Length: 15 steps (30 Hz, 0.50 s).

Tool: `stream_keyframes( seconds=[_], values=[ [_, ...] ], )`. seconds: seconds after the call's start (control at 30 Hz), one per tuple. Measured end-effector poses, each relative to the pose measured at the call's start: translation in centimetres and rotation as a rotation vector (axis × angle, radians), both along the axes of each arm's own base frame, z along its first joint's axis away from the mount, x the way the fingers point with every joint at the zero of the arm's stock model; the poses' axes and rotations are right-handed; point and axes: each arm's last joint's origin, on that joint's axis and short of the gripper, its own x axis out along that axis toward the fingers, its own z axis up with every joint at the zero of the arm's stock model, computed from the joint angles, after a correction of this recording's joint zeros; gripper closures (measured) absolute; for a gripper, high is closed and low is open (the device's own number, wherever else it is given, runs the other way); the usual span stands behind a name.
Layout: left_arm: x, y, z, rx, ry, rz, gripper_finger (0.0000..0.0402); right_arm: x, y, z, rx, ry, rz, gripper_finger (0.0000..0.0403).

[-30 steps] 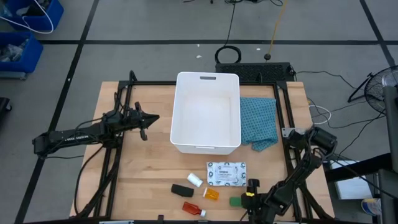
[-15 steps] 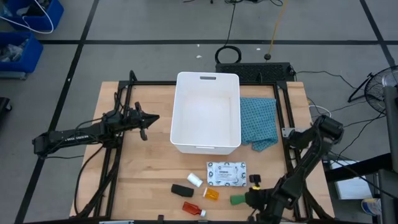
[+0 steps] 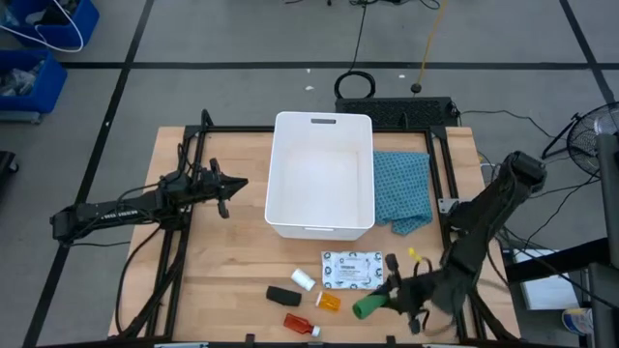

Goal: Pick & place medical supplies in basket/bin
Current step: Put the green bandage into the white bin

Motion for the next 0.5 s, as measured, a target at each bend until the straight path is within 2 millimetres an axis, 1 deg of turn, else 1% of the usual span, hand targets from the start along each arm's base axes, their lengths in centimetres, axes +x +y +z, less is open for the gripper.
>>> stream_keyframes(
  seconds=[0.13, 0.23, 0.33, 0.5],
  values=[
    [0.0, 0.0, 0.0, 0.002, 0.001, 0.0, 0.0369, -1.9, -3.0, -1.5, 0.121, -0.115, 0.129, 0.0333],
    [0.0, 0.0, 0.0, 0.011, 0.003, 0.0, 0.0369, -3.5, -4.9, -2.6, 0.16, -0.209, 0.187, 0.0333],
    [0.0, 0.0, 0.0, 0.021, 0.006, 0.0, 0.0369, -4.9, -6.6, -4.0, 0.169, -0.242, 0.175, 0.0335],
    [0.0, 0.0, 0.0, 0.023, 0.007, 0.0, 0.0369, -6.1, -8.4, -5.5, 0.186, -0.31, 0.095, 0.0335]
  ],
)
